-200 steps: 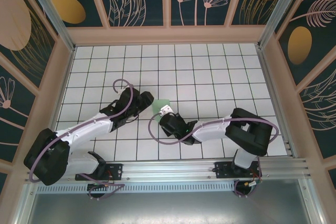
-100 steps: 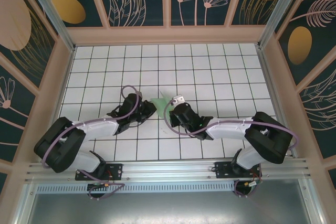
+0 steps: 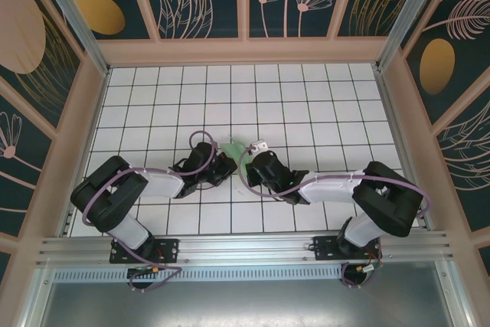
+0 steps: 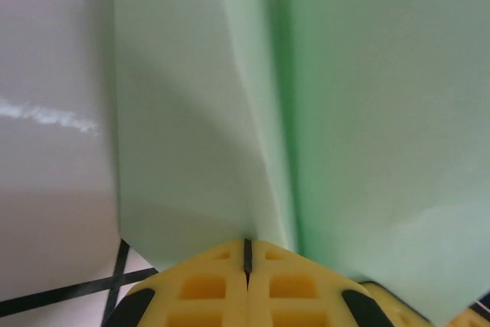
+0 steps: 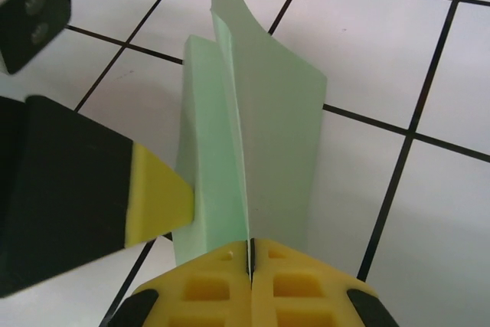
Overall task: Fold a paper plane with a square sheet of paper (pick it up from the middle)
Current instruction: Fold the wing for the fifth time at the center of the table.
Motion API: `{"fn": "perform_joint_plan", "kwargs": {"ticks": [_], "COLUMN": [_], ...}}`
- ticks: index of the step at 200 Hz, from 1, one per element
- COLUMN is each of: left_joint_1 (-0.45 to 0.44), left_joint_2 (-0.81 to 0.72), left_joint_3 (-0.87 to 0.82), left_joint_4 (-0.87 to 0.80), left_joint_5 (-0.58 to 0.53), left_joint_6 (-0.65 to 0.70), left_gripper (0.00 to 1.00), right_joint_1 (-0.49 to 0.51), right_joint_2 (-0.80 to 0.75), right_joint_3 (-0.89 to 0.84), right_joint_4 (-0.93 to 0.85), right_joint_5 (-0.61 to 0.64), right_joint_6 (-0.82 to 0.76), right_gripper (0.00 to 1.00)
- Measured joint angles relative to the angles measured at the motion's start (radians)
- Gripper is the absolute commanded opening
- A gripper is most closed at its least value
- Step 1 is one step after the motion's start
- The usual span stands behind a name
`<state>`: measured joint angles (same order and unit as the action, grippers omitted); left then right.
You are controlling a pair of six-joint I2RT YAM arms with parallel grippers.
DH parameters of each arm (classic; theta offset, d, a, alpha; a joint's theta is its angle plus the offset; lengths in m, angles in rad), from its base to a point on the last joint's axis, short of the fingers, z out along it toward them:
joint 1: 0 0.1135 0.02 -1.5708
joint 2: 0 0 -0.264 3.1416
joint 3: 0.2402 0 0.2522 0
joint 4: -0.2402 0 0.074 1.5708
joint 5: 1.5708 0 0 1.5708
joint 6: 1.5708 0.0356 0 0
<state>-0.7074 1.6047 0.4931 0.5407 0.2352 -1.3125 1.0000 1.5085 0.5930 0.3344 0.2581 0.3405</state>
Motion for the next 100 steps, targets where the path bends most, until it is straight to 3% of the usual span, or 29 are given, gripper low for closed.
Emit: {"fn": "perform_joint_plan", "kwargs": {"ticks": [100], "left_joint_1": [-0.007], "left_joint_2": [-0.019], "left_joint_3": [-0.06], "left_joint_4": [0.04], "left_joint_5": [-0.034], "left_joint_6": [-0.025], "left_gripper": [0.0], "right_joint_1": [-0.017], "right_joint_2": [0.001], "right_joint_3": [-0.012], "right_joint_4": [0.036], "right_joint_5": [-0.048], "right_joint_6": [0.033], "right_gripper": [0.0]}}
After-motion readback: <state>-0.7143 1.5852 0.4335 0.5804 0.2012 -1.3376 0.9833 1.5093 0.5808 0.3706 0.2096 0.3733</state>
